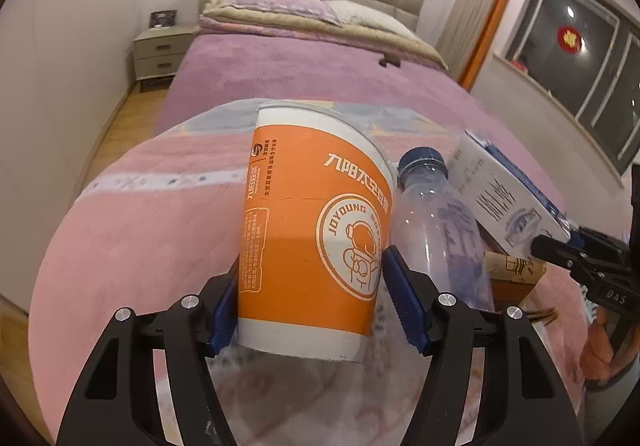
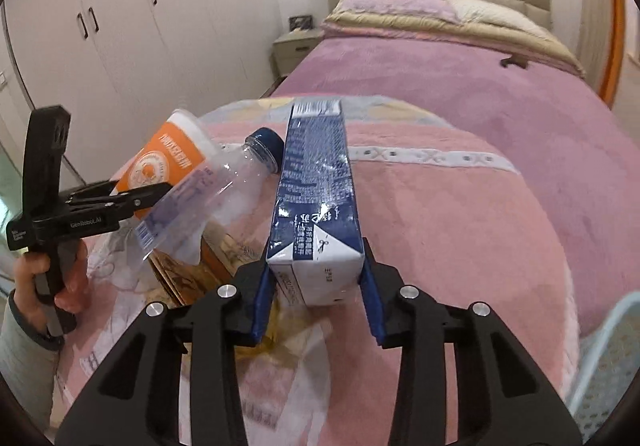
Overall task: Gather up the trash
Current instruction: 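Grasp the orange paper cup with the left gripper while the right gripper grasps the blue-white carton, then carry the cup and carton over the blue basket and open both grippers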
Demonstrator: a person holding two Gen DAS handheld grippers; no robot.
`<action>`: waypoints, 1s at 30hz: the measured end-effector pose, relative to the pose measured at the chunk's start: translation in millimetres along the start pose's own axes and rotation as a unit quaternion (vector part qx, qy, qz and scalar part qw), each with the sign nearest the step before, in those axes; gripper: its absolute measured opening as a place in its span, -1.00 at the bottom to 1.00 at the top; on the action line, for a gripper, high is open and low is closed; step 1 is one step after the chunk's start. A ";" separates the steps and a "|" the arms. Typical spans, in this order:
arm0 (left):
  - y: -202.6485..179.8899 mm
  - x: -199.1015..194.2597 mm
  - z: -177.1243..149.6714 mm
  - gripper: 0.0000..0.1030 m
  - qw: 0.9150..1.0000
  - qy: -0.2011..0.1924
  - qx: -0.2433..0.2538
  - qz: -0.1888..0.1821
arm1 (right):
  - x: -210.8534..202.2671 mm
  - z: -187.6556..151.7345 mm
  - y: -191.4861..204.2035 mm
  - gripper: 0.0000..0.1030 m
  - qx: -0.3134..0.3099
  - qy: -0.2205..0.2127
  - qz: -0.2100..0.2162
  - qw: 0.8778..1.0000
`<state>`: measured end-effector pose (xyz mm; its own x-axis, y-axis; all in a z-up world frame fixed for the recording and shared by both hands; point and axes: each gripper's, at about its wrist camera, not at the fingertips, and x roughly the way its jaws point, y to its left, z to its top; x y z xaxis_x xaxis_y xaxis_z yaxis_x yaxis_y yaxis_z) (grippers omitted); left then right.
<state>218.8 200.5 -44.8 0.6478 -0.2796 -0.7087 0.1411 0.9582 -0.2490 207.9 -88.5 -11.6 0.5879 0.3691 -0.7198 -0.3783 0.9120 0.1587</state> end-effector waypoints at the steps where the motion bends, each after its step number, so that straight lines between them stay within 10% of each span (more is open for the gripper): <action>1: 2.0 -5.6 -4.2 0.23 1.000 -0.005 -0.007 -0.002 | -5.4 -2.7 0.1 -0.32 0.003 -0.002 -0.005 1.000; 15: -17.5 -99.8 -68.1 0.23 0.997 -0.068 -0.040 -0.014 | -93.4 -90.2 2.3 -0.32 0.061 -0.015 -0.049 0.997; 30: -81.3 -98.7 -101.1 0.23 0.996 -0.050 -0.011 -0.071 | -88.5 -119.8 12.9 0.07 0.089 0.008 -0.054 0.994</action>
<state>67.7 144.0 -21.4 0.6933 -0.4042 -0.5966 0.2210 0.9072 -0.3579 65.3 -130.9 -26.8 0.6060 0.2648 -0.7501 -0.1793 0.9642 0.1954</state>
